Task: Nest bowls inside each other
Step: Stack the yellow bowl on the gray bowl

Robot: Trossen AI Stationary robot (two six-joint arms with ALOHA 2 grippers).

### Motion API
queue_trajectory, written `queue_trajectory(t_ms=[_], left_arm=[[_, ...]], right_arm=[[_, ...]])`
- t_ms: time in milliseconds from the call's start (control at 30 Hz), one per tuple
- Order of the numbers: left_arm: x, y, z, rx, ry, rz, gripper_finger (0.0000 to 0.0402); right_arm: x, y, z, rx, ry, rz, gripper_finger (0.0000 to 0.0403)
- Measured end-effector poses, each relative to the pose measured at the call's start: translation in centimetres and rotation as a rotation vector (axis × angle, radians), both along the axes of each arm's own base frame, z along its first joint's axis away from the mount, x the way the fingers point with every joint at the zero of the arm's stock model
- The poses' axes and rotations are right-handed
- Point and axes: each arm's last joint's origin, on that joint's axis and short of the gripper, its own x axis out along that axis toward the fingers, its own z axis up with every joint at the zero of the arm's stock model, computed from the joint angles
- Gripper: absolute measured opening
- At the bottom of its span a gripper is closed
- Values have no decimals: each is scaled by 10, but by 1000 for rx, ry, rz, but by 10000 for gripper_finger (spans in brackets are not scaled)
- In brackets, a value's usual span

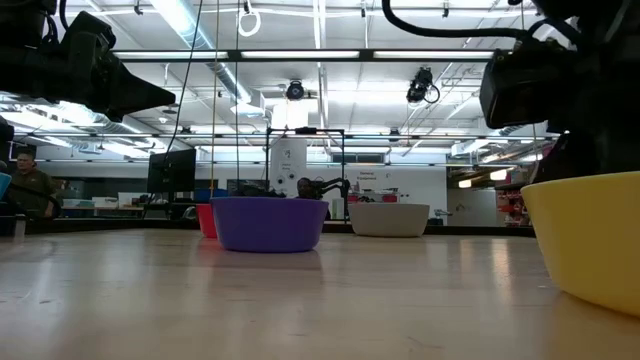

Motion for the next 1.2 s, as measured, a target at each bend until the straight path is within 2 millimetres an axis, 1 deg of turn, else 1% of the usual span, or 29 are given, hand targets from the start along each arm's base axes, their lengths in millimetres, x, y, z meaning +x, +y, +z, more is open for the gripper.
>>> queue_trajectory(t_ms=[33,67,100,200,300,433,567,767,833,967,1100,1200], left_arm=[[0,0,0,0,0,0,22],[0,0,0,0,0,0,22],[0,0,0,0,0,1,22],[0,0,0,0,0,1,22],[0,0,0,0,0,1,22],[0,0,0,1,0,1,22],[0,0,0,1,0,1,22],[0,0,0,4,2,1,22],[0,0,0,5,2,1,22],[0,0,0,6,3,2,22],[0,0,-1,5,13,4,22],[0,0,-1,5,17,4,22]], right_arm=[[-1,1,0,-1,-2,6,46],[-1,3,0,-14,-17,21,24],[-2,5,0,-28,-33,39,15],[-1,6,1,-75,-77,61,7],[5,0,2,-170,-154,46,5],[15,-19,4,-334,-237,-20,4],[30,-49,8,-540,-316,-109,3],[48,-107,19,-819,-378,-175,2],[54,-124,28,-891,-396,-184,1],[63,-156,52,-1010,-418,-214,1],[63,-186,79,-1122,-420,-296,1],[55,-212,90,-1208,-368,-367,1]])
